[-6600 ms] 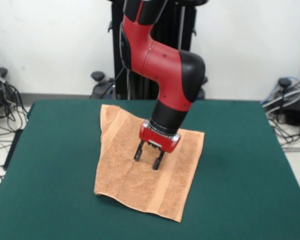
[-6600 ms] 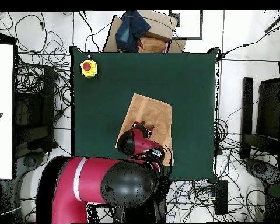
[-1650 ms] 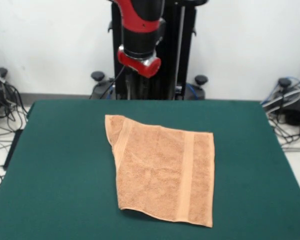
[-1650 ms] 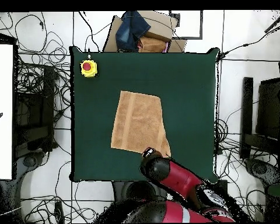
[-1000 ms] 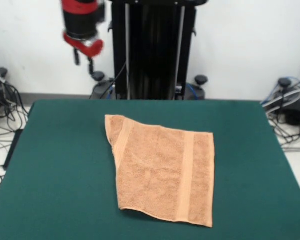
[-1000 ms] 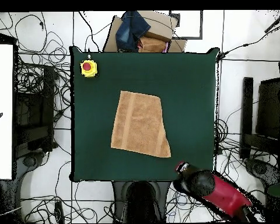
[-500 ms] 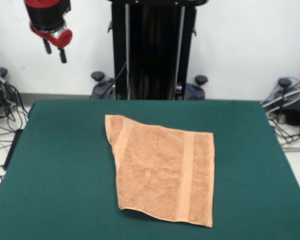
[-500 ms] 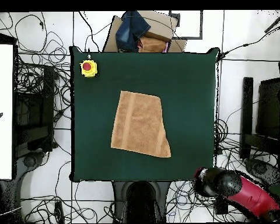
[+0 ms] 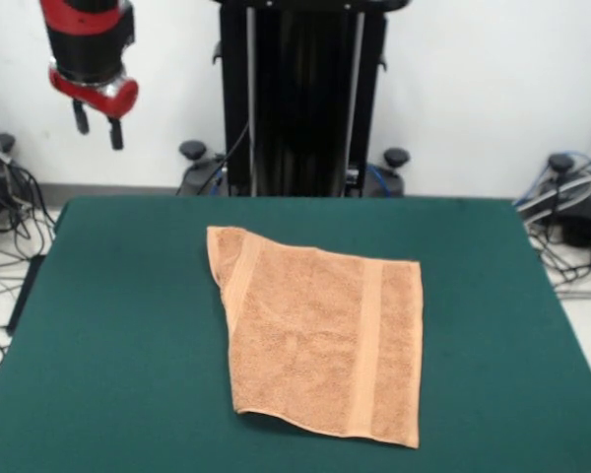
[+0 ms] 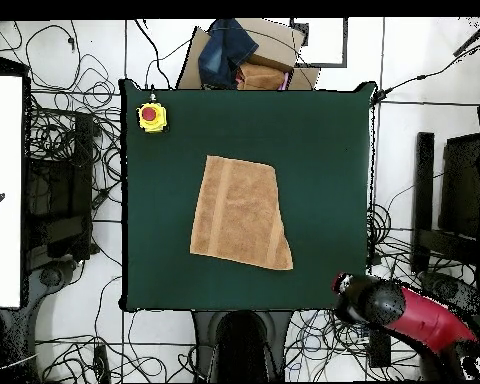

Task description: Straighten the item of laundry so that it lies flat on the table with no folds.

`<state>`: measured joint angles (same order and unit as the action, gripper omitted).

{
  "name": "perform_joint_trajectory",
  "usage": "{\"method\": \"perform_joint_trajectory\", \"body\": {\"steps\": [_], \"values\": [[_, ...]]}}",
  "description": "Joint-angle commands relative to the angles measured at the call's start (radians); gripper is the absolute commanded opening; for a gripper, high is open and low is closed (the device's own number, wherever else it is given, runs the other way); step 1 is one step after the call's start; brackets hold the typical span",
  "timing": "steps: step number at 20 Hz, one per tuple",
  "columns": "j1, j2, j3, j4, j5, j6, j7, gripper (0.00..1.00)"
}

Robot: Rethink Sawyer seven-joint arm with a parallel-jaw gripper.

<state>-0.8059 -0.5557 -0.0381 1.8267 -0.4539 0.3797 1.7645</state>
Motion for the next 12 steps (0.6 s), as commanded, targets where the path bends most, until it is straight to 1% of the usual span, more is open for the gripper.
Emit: {"method": "perform_joint_trajectory", "body": {"steps": [1,6,9,12], "values": [[0.121,0.059,0.064,0.031,-0.051,-0.092,0.085,1.00],[0.114,0.086,0.071,0.046,-0.045,-0.110,0.065,1.00],[0.096,0.085,0.091,0.037,-0.032,-0.085,0.039,1.00],[0.096,0.083,0.100,0.031,-0.024,-0.059,0.028,1.00]]}}
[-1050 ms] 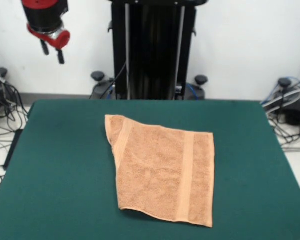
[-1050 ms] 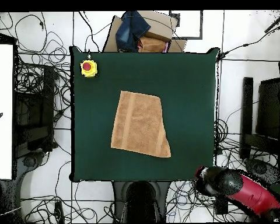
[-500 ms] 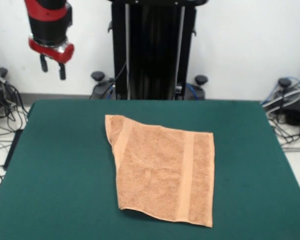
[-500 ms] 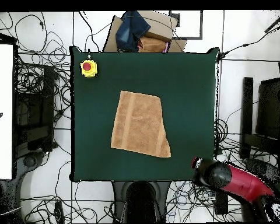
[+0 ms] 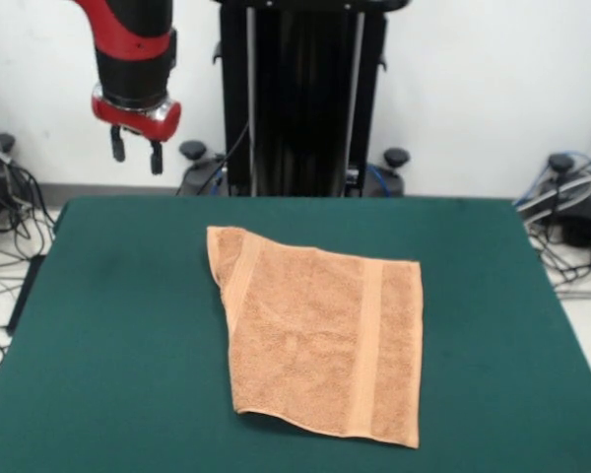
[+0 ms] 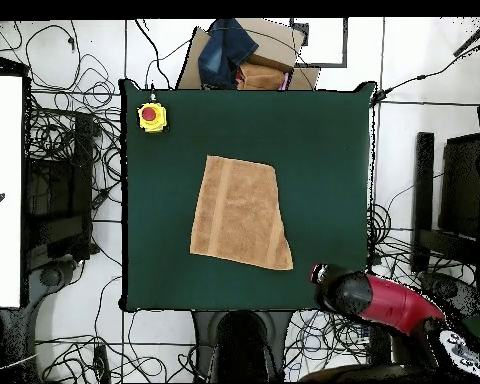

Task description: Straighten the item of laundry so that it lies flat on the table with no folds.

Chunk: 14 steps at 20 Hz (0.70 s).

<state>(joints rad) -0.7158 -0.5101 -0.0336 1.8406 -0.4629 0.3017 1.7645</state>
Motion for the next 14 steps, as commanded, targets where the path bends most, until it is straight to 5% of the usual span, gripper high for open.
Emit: {"method": "perform_joint_trajectory", "body": {"steps": [1,14], "values": [[0.018,0.033,0.088,0.014,-0.013,0.020,0.036,1.00],[0.098,0.114,0.042,-0.027,-0.012,-0.073,0.115,1.00]]}}
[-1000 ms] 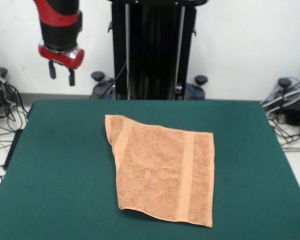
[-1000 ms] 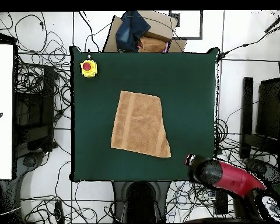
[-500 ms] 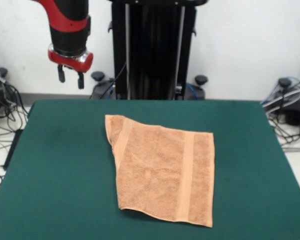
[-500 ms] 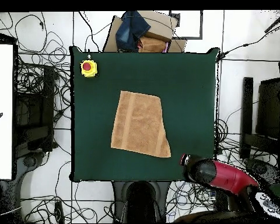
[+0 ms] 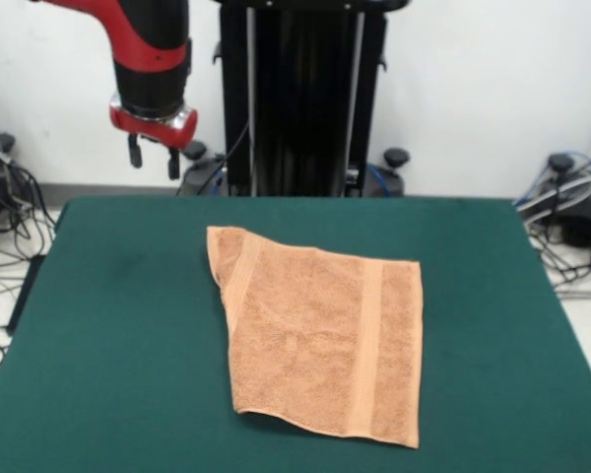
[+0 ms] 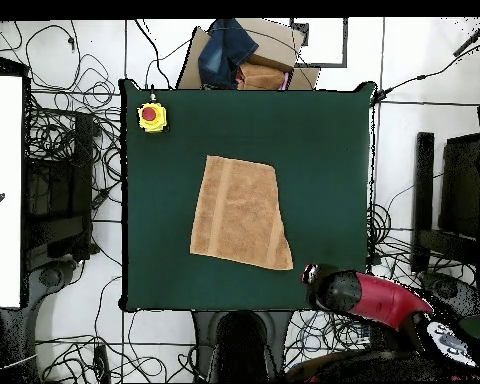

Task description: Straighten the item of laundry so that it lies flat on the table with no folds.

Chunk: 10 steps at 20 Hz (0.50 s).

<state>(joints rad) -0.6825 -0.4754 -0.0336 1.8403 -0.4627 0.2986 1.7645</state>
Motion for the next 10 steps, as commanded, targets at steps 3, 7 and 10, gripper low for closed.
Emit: {"method": "perform_joint_trajectory", "body": {"steps": [3,7,10], "values": [[0.055,0.102,0.060,-0.062,-0.007,-0.050,0.088,1.00],[0.033,0.117,0.094,-0.133,0.020,0.035,0.039,1.00],[0.009,0.100,0.119,-0.138,0.034,0.079,0.011,1.00]]}}
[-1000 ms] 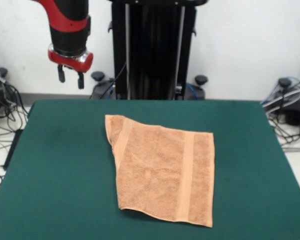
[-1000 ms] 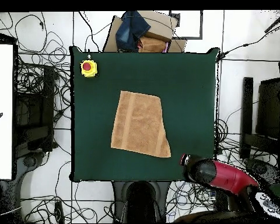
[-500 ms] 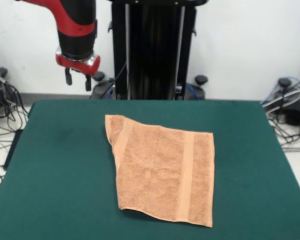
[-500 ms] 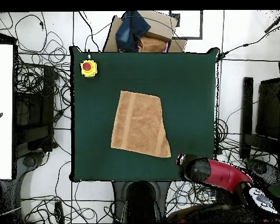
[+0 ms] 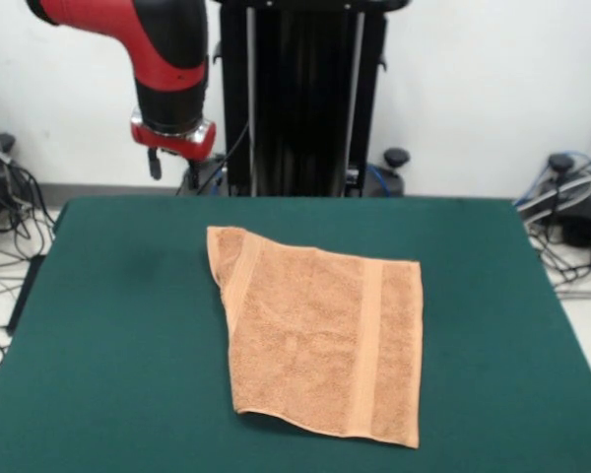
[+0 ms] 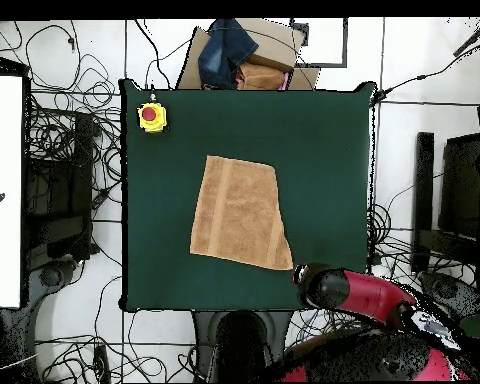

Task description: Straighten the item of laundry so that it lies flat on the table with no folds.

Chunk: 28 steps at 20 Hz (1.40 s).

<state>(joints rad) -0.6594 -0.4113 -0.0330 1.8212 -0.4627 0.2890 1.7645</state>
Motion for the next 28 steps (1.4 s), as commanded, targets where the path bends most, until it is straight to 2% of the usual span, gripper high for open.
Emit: {"method": "perform_joint_trajectory", "body": {"steps": [1,9,19,22,28], "values": [[-0.019,0.029,0.122,-0.115,0.037,0.095,0.008,1.00],[-0.054,0.020,0.142,-0.115,-0.001,0.111,-0.040,1.00],[-0.124,-0.030,0.149,-0.024,-0.070,0.089,-0.093,1.00],[-0.125,-0.030,0.152,-0.011,-0.075,0.073,-0.064,1.00],[-0.077,-0.036,0.129,0.013,-0.069,0.048,0.002,1.00]]}}
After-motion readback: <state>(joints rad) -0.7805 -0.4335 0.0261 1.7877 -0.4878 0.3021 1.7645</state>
